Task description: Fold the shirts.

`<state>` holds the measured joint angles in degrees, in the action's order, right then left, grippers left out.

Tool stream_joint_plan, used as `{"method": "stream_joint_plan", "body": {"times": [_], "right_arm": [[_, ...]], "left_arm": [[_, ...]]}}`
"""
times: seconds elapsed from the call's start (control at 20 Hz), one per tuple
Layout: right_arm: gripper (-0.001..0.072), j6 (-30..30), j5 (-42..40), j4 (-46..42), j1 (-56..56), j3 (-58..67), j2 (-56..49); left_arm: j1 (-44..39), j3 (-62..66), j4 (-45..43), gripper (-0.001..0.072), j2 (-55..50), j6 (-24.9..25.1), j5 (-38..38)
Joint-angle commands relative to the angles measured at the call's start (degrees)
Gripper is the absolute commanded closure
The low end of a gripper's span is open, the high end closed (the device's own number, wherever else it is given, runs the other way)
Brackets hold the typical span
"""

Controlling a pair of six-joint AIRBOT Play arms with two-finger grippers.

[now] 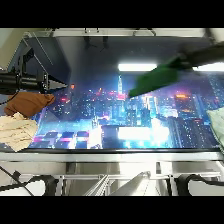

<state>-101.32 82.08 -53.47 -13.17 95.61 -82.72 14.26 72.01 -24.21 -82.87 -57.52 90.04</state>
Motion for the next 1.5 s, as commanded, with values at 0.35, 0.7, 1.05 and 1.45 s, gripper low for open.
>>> {"method": "stream_joint_plan", "body": {"times": [0.35, 0.7, 1.05, 1.45], "right_arm": [[0.0694, -8.48, 16.79, -33.44, -41.44, -13.92, 23.74], [0.0693, -3.52, -8.35, -37.42, -57.44, -50.03, 30.23], [0.0657, -1.88, -19.06, -37.4, -60.04, -59.91, 24.7], [0.0016, 4.04, -0.48, -23.45, -54.95, -40.79, 24.74]], "left_arm": [[-0.13, -0.02, -0.22, 0.0692, -0.04, 1.14, 1.4], [-0.13, -0.02, -0.26, 0.0692, -0.04, 1.16, 1.49], [-0.13, -0.02, -0.22, 0.0692, -0.04, 1.11, 2.01], [-0.13, 0.02, 1.4, 0.0693, 0.0, 1.11, 1.95]]}}
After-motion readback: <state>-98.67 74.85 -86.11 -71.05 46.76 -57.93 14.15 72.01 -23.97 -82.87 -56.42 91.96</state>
